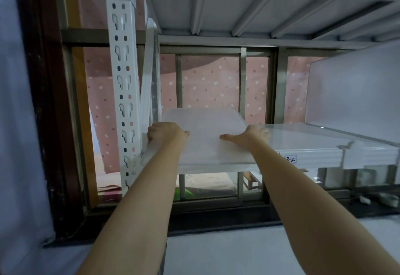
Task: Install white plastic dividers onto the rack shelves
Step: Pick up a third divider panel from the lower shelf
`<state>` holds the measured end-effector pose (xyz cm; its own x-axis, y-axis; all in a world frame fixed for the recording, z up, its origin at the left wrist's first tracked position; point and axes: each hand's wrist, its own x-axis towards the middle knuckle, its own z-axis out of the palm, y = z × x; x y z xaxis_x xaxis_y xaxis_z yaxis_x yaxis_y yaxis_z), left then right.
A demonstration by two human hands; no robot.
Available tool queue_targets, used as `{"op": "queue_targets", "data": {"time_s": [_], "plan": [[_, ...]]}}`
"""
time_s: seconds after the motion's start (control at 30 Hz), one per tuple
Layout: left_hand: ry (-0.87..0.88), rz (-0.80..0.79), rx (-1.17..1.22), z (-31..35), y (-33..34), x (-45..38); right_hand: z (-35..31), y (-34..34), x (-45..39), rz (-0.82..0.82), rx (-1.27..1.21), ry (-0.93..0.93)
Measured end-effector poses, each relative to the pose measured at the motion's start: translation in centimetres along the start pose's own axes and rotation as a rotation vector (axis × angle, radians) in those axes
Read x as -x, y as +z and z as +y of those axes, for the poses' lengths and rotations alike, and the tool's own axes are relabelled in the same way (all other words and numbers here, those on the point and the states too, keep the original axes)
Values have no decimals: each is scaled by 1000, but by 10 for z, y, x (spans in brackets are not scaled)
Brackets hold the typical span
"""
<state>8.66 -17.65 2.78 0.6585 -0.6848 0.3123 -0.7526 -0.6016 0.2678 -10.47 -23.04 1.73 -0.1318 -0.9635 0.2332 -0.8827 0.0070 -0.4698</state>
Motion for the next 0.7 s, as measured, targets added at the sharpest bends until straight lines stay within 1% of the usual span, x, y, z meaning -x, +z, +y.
{"op": "queue_targets", "data": {"time_s": [0.07, 0.17, 0.3, 0.4, 0.57, 0.7], "plan": [[9, 54, 24, 2, -4, 5, 6, -2, 3, 48, -59, -6], [1, 69, 89, 5, -8, 12, 19, -8, 6, 98, -167, 6], [-11, 71, 196, 14, -9, 36, 39, -27, 20, 193, -140, -40], [1, 98, 301, 22, -12, 60, 55, -40, 29, 247, -171, -70], [7, 156, 347, 39, -28, 104, 86, -68, 40, 195, -209, -118], [-19, 140, 420, 57, -31, 147, 123, -87, 53, 111, -223, -161]]}}
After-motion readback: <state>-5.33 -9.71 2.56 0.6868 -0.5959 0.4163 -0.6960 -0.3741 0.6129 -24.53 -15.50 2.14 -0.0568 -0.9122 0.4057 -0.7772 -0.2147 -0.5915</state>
